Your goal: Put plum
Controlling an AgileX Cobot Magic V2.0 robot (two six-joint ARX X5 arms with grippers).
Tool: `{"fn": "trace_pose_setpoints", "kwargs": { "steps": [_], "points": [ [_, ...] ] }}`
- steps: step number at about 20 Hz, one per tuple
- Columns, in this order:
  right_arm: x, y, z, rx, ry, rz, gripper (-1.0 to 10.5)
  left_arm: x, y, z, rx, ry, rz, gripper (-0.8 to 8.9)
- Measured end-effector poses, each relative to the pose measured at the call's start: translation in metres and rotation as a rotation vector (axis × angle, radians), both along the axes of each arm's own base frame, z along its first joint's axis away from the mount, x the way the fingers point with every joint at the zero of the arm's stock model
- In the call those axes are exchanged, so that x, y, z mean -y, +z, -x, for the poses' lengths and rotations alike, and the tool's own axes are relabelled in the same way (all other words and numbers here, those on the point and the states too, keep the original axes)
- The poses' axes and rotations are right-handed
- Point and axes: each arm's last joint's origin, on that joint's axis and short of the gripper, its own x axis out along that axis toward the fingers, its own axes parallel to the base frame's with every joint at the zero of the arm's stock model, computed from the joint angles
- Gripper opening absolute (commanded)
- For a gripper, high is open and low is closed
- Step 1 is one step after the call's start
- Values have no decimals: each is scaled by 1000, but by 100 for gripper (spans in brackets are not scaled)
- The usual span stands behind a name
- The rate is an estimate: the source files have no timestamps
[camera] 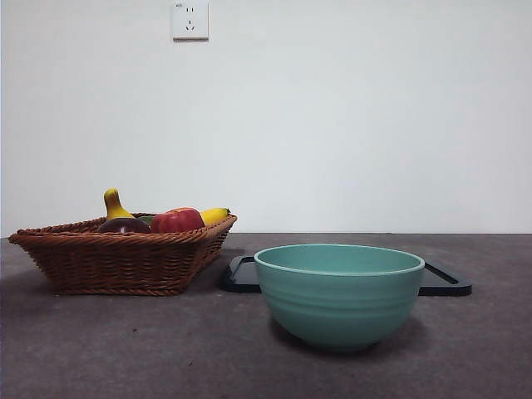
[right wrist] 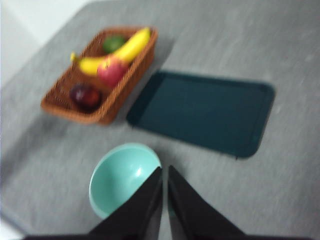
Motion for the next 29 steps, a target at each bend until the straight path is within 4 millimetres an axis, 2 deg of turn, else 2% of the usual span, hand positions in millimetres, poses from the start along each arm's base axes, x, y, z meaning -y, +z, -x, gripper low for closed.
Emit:
{"fn": "trace_pose_setpoints", "kwargs": {
  "steps": [5,9,11,14,15,21,24,26,29],
  "points": [
    [-4,-7,0,-155,119,69,5,4,7,2,-62,-115,-75,8],
    [-8,-8,3,-145,175,92,5,5,5,4,-75,-139,-92,12],
    [-9,-8,3,-143,187,94,55,5,5,4,-72,-142,-96,107],
    [-9,-7,3,-141,188,96,396,5,5,4,-72,-142,-96,405],
    [-9,-7,3,-141,188,96,424,5,5,4,-72,-142,-97,436],
    [-9,-7,3,-142,186,94,425,5,5,4,-76,-136,-88,438],
    [-9,-7,3,-141,185,92,425,5,7,-3,-62,-129,-82,438],
    [-9,-7,3,-141,184,92,425,7,11,-14,-68,-133,-80,438],
    [-9,-7,3,-141,184,92,425,12,22,-40,-54,-135,-77,438]
  ]
}}
